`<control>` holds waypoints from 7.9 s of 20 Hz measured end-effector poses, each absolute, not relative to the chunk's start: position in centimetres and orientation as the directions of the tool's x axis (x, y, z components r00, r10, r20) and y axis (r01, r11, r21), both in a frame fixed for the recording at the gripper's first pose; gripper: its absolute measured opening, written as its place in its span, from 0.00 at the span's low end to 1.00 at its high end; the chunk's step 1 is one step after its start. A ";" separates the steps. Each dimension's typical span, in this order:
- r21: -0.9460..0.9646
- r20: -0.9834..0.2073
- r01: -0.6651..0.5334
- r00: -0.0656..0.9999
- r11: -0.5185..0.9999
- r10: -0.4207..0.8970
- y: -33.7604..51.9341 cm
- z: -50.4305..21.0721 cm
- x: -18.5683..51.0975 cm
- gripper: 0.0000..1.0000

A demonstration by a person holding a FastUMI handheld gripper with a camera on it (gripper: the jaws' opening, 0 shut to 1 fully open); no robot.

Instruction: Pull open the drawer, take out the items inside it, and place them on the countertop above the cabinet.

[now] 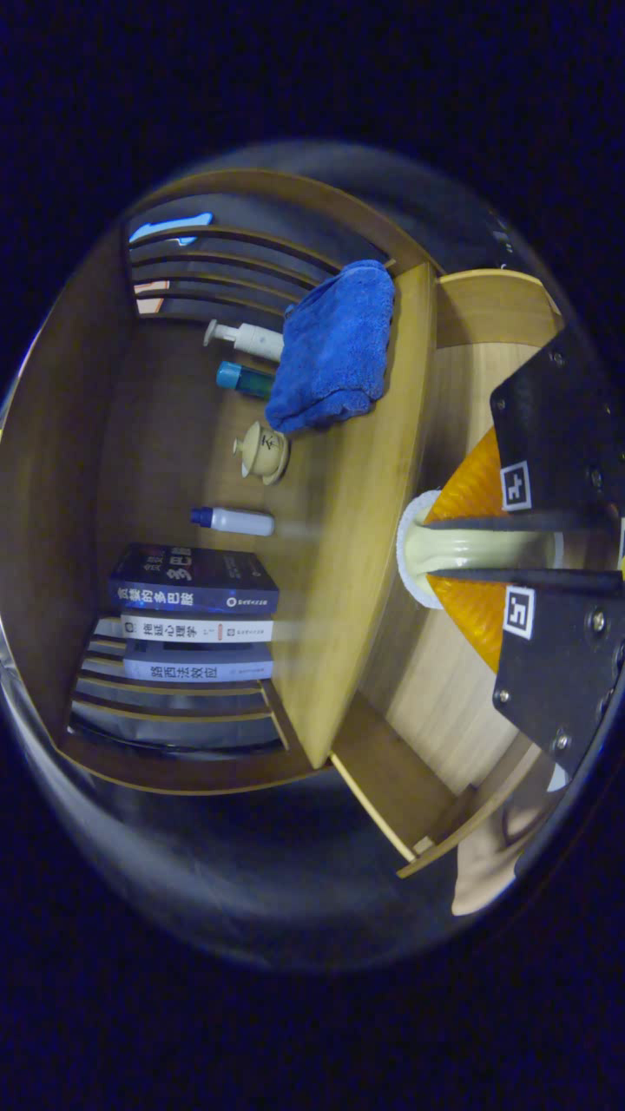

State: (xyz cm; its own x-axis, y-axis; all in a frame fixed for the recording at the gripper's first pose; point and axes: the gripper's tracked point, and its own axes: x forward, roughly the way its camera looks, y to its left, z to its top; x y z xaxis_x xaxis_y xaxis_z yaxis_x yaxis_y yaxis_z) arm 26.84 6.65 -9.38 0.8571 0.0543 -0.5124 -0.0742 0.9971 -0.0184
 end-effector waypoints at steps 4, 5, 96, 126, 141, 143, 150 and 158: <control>-0.040 -0.430 -0.055 0.902 0.998 0.033 6.2 -6.1 28.7 0.18; -0.055 -0.416 -0.048 0.909 0.997 0.021 6.0 -5.6 29.4 0.17; -0.081 -0.188 0.221 0.954 0.972 -0.232 6.9 -14.0 13.3 0.99; -0.055 -0.189 0.220 0.955 0.974 -0.227 5.6 -14.2 21.7 0.99; 0.038 -0.218 0.247 0.948 0.968 -0.233 5.5 -15.2 26.5 0.99; 0.034 -0.217 0.248 0.947 0.968 -0.235 5.5 -15.2 26.9 0.99; 0.019 -0.211 0.250 0.947 0.968 -0.240 5.3 -15.2 28.6 0.99; -0.022 -0.199 0.246 0.949 0.969 -0.246 5.1 -15.4 29.4 0.99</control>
State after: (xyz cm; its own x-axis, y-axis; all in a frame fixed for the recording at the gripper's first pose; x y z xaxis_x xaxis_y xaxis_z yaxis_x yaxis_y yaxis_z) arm 29.41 5.15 -15.43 0.9487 -0.2457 -0.1992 0.2464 0.9689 -0.0217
